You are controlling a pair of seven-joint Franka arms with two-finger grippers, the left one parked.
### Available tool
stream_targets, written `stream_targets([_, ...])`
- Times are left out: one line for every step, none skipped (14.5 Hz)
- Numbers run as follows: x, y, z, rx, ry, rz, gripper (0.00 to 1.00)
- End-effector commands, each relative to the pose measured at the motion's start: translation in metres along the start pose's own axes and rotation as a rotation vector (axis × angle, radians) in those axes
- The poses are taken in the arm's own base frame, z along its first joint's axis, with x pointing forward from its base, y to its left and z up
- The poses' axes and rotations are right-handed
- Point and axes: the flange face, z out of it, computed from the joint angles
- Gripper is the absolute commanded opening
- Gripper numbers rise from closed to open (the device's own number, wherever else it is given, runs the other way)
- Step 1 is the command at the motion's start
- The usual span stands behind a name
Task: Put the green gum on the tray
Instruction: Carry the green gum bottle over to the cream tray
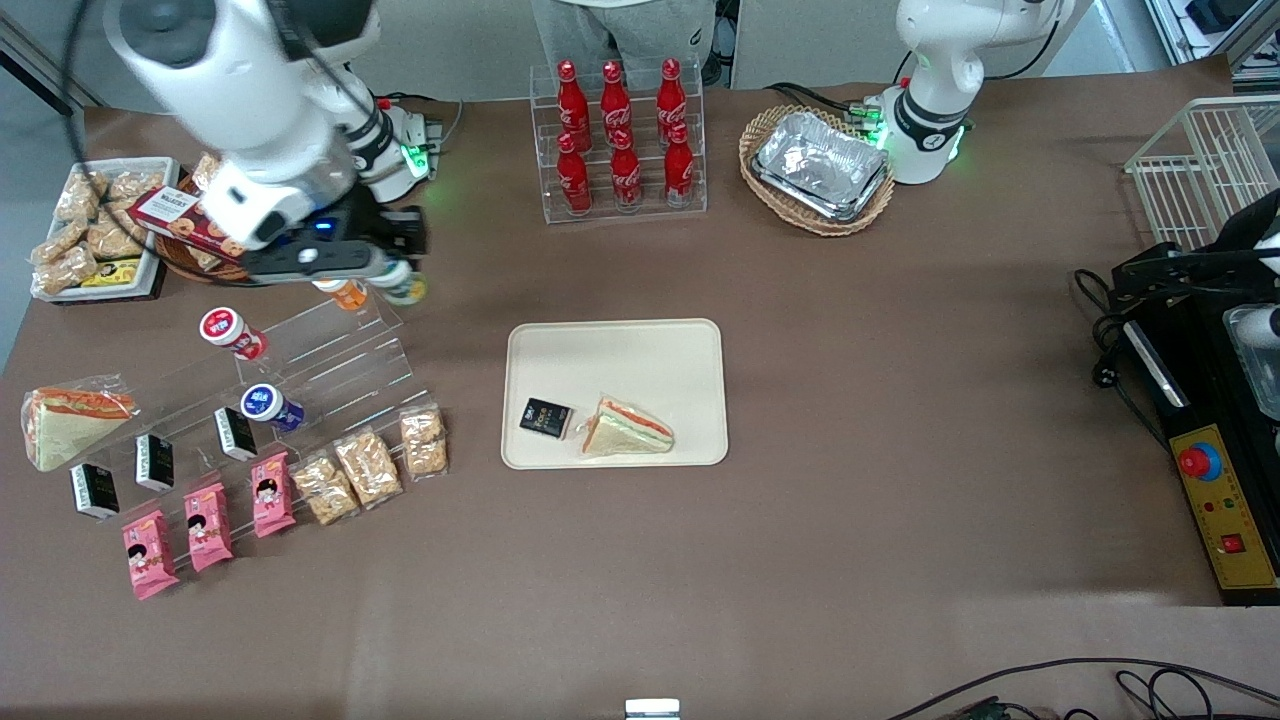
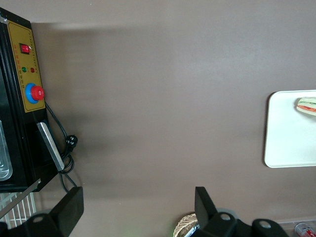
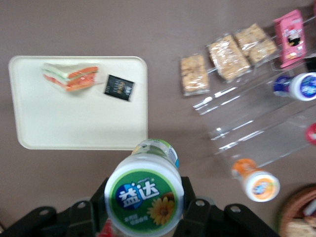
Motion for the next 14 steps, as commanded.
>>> stream_targets([0.013,-0.054,0.040,0.026,-0.002,0.134,0.20])
stream_targets([0.015,-0.062,0.061,0.025,-0.002,0.158,0.20])
stream_targets([0.014,-0.071,0.083,0.029,0.003,0.175,0.20])
stream_targets([0.012,-0.076,0.107,0.031,0.006,0.197,0.20])
stream_targets([0.012,-0.078,0.131,0.034,0.011,0.233,0.20])
stream_targets([0.005,-0.090,0.156,0.034,0.007,0.260,0.20])
stream_targets([-0.001,-0.100,0.179,0.037,0.012,0.283,0.20])
stream_targets([-0.009,-0.107,0.201,0.041,0.018,0.301,0.20])
stream_targets([-0.014,-0.110,0.220,0.047,0.027,0.303,0.20])
stream_targets([-0.017,-0.106,0.238,0.052,0.035,0.305,0.20])
stream_targets([-0.021,-0.104,0.254,0.061,0.046,0.306,0.20])
stream_targets([-0.025,-0.100,0.270,0.064,0.053,0.306,0.20])
stream_targets([-0.031,-0.100,0.284,0.068,0.059,0.299,0.20])
stream_targets([-0.035,-0.098,0.298,0.071,0.066,0.297,0.20])
